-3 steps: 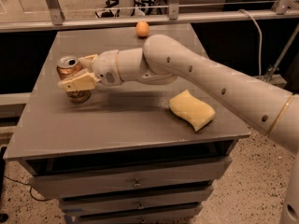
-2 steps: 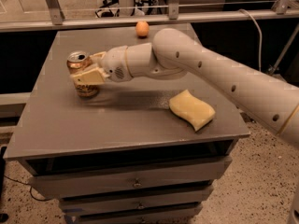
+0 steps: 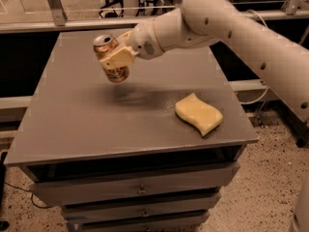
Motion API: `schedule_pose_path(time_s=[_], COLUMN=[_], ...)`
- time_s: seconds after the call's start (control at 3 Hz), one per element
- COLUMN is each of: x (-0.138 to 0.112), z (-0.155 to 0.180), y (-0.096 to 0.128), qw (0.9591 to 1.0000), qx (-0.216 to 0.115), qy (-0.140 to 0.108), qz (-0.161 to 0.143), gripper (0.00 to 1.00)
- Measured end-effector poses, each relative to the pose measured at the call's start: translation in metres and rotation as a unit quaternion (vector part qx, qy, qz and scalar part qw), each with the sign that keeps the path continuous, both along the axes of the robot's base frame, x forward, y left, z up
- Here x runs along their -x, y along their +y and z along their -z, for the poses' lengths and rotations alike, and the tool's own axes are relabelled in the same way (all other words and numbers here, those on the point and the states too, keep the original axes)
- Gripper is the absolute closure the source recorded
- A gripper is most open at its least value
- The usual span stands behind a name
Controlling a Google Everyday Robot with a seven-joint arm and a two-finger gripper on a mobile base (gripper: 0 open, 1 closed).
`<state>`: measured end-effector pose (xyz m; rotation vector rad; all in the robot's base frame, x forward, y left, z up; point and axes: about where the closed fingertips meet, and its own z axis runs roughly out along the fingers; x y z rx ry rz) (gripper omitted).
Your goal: Knock orange can over
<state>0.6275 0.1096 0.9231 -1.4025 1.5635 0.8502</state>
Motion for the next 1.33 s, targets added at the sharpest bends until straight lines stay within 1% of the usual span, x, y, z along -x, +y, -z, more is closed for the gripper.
schedule_pose_path(time_s=[0.33, 0.67, 1.0, 1.33], x=[-0.032, -0.043, -0.026, 0.008], z=[-0.003, 0.008, 0.034, 0.052], y=[-0.021, -0.014, -0.002, 0.001], qw=[0.997, 0.9856, 0.9575, 0.9165], qx=[0.077, 0.16, 0.254, 0.333], qy=[-0.003, -0.012, -0.013, -0.006], qz=[-0.009, -0.054, -0.136, -0.222], gripper=[1.0, 1.0, 1.0, 1.0])
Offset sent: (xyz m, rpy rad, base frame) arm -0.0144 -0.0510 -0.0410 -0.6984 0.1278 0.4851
